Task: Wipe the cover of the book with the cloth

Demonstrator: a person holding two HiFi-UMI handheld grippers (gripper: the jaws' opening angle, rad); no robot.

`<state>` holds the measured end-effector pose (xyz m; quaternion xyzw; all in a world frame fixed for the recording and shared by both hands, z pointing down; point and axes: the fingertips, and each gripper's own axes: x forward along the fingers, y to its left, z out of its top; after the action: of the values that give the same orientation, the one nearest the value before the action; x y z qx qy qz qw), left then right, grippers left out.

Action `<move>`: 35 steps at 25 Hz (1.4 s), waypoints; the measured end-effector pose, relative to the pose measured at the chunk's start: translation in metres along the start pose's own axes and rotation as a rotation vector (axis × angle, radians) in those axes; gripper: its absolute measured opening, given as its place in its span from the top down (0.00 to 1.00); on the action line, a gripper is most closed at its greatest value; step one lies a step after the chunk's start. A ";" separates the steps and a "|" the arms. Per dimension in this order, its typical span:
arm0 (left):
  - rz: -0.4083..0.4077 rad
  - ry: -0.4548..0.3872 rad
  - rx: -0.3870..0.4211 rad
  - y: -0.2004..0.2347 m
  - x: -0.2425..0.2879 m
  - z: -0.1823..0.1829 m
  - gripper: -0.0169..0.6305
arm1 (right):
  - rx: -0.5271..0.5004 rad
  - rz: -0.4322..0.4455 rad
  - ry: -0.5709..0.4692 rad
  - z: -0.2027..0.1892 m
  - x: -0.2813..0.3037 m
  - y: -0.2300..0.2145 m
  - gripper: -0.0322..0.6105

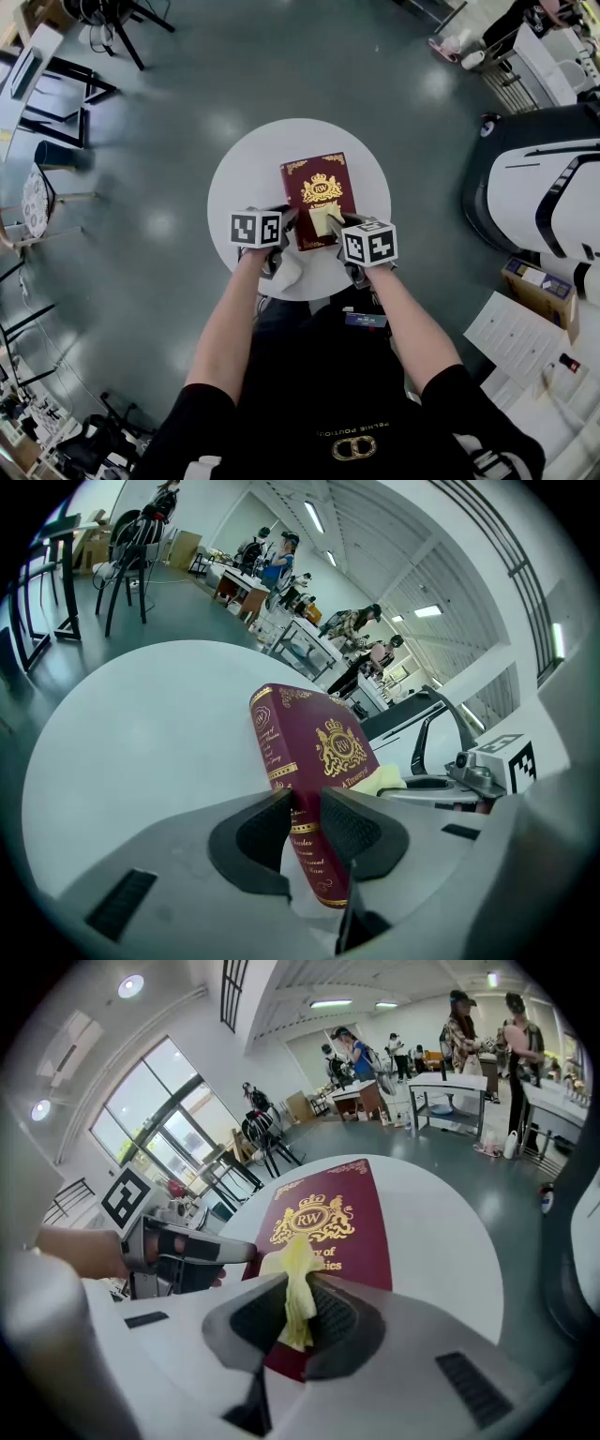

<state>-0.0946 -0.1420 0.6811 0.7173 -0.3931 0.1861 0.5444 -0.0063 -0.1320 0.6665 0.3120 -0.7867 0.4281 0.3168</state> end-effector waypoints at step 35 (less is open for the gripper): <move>0.013 0.000 0.002 0.000 0.001 0.000 0.82 | 0.061 -0.028 -0.086 0.004 -0.040 -0.026 0.81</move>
<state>-0.0938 -0.1424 0.6815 0.7154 -0.3974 0.1900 0.5423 0.0370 -0.1381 0.6462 0.3506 -0.7817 0.4337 0.2791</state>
